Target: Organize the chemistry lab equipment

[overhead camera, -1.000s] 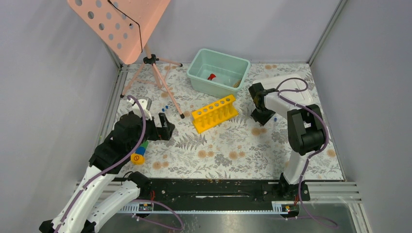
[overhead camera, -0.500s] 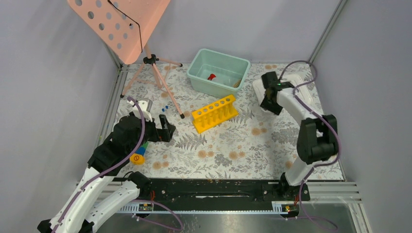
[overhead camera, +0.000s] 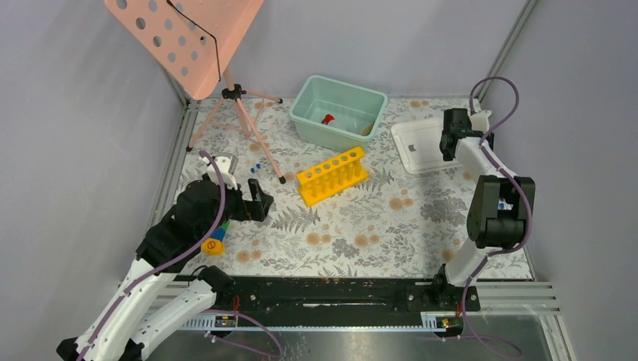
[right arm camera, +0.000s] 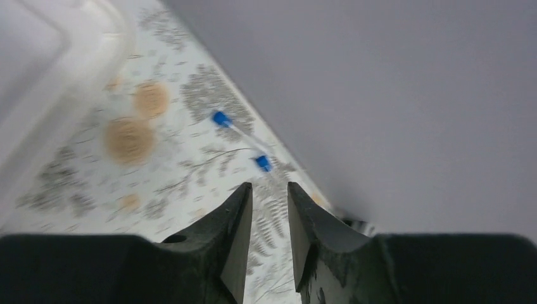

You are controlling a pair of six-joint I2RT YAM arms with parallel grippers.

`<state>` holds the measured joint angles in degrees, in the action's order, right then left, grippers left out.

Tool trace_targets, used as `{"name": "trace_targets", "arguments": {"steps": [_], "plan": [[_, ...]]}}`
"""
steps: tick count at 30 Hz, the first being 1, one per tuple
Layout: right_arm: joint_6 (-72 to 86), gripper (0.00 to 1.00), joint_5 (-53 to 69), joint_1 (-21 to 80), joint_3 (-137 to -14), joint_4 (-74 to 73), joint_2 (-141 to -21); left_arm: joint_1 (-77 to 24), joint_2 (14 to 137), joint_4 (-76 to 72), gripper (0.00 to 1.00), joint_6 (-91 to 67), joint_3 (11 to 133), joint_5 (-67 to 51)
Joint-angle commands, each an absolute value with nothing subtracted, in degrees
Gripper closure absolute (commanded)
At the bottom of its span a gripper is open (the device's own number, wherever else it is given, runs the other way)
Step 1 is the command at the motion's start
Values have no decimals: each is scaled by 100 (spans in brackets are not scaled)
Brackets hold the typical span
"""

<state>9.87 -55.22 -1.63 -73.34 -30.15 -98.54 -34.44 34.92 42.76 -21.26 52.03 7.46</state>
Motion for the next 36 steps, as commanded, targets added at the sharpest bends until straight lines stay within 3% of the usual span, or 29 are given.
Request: {"name": "trace_targets", "arguments": {"steps": [1,4,8,12,18,36], "plan": [[-1072,63,-6692,-409,-6723,-1356,-9797,-3475,3453,4051,1,-2127,5279,869],[-1683,58,-6191,-641,-6218,-853,-9648,-3500,3395,4045,1,-2119,5291,858],[-2656,61,-6197,-1038,-6149,-573,-9904,-3502,3324,4018,1,-2127,5279,813],[-4143,66,-6260,-1246,-5715,1035,-10064,-3508,3276,4020,1,-2120,5283,825],[-4512,66,-5778,-1459,-5709,1185,-10316,-3527,3282,4021,1,-2118,5278,845],[-3417,56,-3625,-1929,-5660,-1231,-9583,-3532,3292,4012,1,-2101,5289,890]]}}
